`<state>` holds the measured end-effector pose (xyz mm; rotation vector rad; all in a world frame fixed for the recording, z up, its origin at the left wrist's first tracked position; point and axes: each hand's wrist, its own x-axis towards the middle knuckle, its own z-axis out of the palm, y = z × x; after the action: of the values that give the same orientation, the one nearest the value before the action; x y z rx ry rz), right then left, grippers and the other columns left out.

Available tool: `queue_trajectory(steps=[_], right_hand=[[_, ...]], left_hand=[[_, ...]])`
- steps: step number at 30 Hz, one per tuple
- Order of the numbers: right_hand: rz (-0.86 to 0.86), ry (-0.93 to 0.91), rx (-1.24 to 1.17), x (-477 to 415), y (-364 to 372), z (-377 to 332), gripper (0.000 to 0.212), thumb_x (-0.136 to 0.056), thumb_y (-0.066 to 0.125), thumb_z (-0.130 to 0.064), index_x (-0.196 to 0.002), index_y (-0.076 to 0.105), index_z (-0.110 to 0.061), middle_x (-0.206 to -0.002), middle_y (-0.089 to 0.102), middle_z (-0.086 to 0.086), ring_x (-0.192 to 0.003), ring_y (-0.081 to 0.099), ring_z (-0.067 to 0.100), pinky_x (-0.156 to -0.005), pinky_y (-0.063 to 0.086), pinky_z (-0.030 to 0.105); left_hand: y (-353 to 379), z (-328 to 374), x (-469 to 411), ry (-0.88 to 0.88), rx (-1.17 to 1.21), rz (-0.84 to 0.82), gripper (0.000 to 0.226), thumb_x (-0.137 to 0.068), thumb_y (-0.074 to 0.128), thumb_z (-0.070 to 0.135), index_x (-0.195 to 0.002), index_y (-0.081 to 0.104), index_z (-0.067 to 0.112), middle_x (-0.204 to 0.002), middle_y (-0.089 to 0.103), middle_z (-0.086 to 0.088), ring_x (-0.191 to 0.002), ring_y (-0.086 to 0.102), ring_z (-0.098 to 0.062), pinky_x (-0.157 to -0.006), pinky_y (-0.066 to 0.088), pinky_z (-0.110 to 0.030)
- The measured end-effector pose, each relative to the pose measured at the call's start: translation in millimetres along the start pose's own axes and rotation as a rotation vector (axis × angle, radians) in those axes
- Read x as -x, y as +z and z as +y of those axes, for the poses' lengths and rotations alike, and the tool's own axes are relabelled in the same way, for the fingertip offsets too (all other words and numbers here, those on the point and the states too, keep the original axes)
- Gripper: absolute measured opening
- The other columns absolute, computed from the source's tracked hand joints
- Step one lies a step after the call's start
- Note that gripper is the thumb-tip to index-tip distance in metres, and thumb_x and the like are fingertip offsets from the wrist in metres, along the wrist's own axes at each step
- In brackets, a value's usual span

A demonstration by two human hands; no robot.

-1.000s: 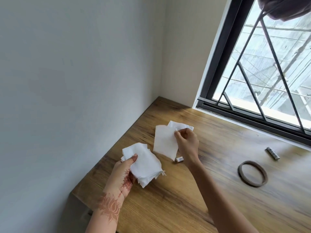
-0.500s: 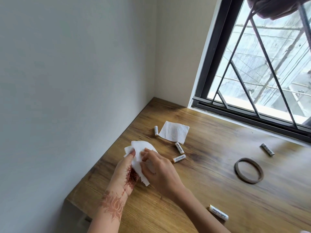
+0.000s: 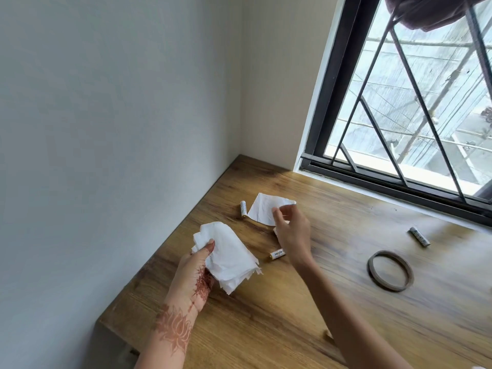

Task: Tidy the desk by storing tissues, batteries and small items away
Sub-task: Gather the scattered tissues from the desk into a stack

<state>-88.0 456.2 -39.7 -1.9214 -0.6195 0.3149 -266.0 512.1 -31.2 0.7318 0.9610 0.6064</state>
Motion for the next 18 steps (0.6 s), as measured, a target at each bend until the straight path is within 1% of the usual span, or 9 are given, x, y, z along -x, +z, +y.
queue_trajectory(steps=[2, 3, 4, 6, 8, 11, 14, 16, 18], right_hand=[[0.032, 0.182, 0.066, -24.8, -2.5, 21.7, 0.033, -0.089, 0.057, -0.031, -0.109, 0.052, -0.006, -0.108, 0.057, 0.008, -0.098, 0.055, 0.020, -0.084, 0.047, 0.035], [0.025, 0.253, 0.078, -33.3, -3.0, 31.2, 0.037, -0.087, 0.059, -0.033, -0.110, 0.049, -0.005, -0.108, 0.056, 0.010, -0.099, 0.055, 0.023, -0.085, 0.048, 0.039], [0.010, 0.313, 0.073, -39.0, -3.1, 38.4, 0.043, -0.085, 0.062, -0.035, -0.111, 0.047, -0.004, -0.107, 0.057, 0.012, -0.098, 0.057, 0.026, -0.081, 0.049, 0.039], [-0.008, 0.380, 0.038, -45.2, -2.0, 44.7, 0.051, -0.082, 0.066, -0.035, -0.115, 0.044, -0.003, -0.106, 0.057, 0.011, -0.095, 0.058, 0.026, -0.071, 0.045, 0.034], [0.001, 0.401, -0.001, -48.2, -0.5, 43.9, 0.053, -0.079, 0.071, -0.032, -0.113, 0.044, -0.003, -0.103, 0.053, 0.009, -0.094, 0.058, 0.025, -0.070, 0.045, 0.033], [0.017, 0.449, -0.043, -52.9, 2.0, 39.9, 0.051, -0.073, 0.077, -0.028, -0.107, 0.046, -0.005, -0.100, 0.052, 0.008, -0.092, 0.059, 0.024, -0.072, 0.050, 0.035], [-0.002, 0.540, -0.083, -59.4, 1.8, 39.1, 0.044, -0.071, 0.078, -0.019, -0.103, 0.051, -0.006, -0.098, 0.057, 0.009, -0.084, 0.059, 0.022, -0.062, 0.047, 0.031], [-0.026, 0.613, -0.209, -62.9, -2.7, 37.2, 0.039, -0.071, 0.077, -0.011, -0.103, 0.056, -0.002, -0.089, 0.060, 0.010, -0.070, 0.060, 0.019, -0.052, 0.046, 0.027], [-0.078, 0.680, -0.422, -64.0, -8.4, 32.4, 0.034, -0.073, 0.073, -0.002, -0.102, 0.056, 0.001, -0.081, 0.058, 0.011, -0.061, 0.059, 0.018, -0.044, 0.047, 0.024]], left_hand=[[0.0, -1.2, -0.8, -0.007, -0.023, 0.016, 0.011, -0.088, 0.057, 0.016, -0.097, 0.060, 0.010, -0.108, 0.063, -0.014, -0.101, 0.059, -0.029, -0.084, 0.049, -0.038], [0.2, -1.8, -1.0, -0.010, -0.029, 0.021, 0.009, -0.088, 0.057, 0.016, -0.095, 0.060, 0.011, -0.108, 0.063, -0.014, -0.101, 0.059, -0.029, -0.084, 0.049, -0.038], [0.1, -2.3, -1.3, -0.013, -0.025, 0.023, 0.008, -0.088, 0.057, 0.016, -0.094, 0.059, 0.012, -0.106, 0.063, -0.013, -0.099, 0.060, -0.028, -0.081, 0.050, -0.037], [1.2, -3.1, -1.1, -0.018, -0.019, 0.026, 0.005, -0.088, 0.056, 0.017, -0.091, 0.058, 0.013, -0.102, 0.063, -0.011, -0.094, 0.060, -0.025, -0.072, 0.049, -0.034], [2.5, -3.8, -0.4, -0.014, -0.031, 0.031, 0.003, -0.088, 0.056, 0.017, -0.088, 0.057, 0.014, -0.098, 0.062, -0.009, -0.090, 0.059, -0.024, -0.068, 0.048, -0.033], [3.6, -4.3, 0.5, -0.022, -0.023, 0.034, 0.003, -0.089, 0.056, 0.016, -0.087, 0.057, 0.014, -0.097, 0.062, -0.009, -0.090, 0.059, -0.024, -0.069, 0.048, -0.033], [4.1, -5.1, 0.7, -0.037, -0.038, 0.040, 0.005, -0.089, 0.056, 0.017, -0.089, 0.058, 0.012, -0.098, 0.063, -0.010, -0.092, 0.060, -0.025, -0.069, 0.048, -0.033], [3.1, -5.5, 0.8, -0.036, -0.059, 0.057, 0.006, -0.088, 0.056, 0.018, -0.089, 0.058, 0.012, -0.097, 0.063, -0.010, -0.091, 0.060, -0.026, -0.067, 0.048, -0.033], [2.5, -4.8, 1.8, -0.036, -0.056, 0.046, 0.012, -0.088, 0.057, 0.018, -0.096, 0.058, 0.010, -0.101, 0.063, -0.011, -0.096, 0.060, -0.028, -0.070, 0.049, -0.034]])
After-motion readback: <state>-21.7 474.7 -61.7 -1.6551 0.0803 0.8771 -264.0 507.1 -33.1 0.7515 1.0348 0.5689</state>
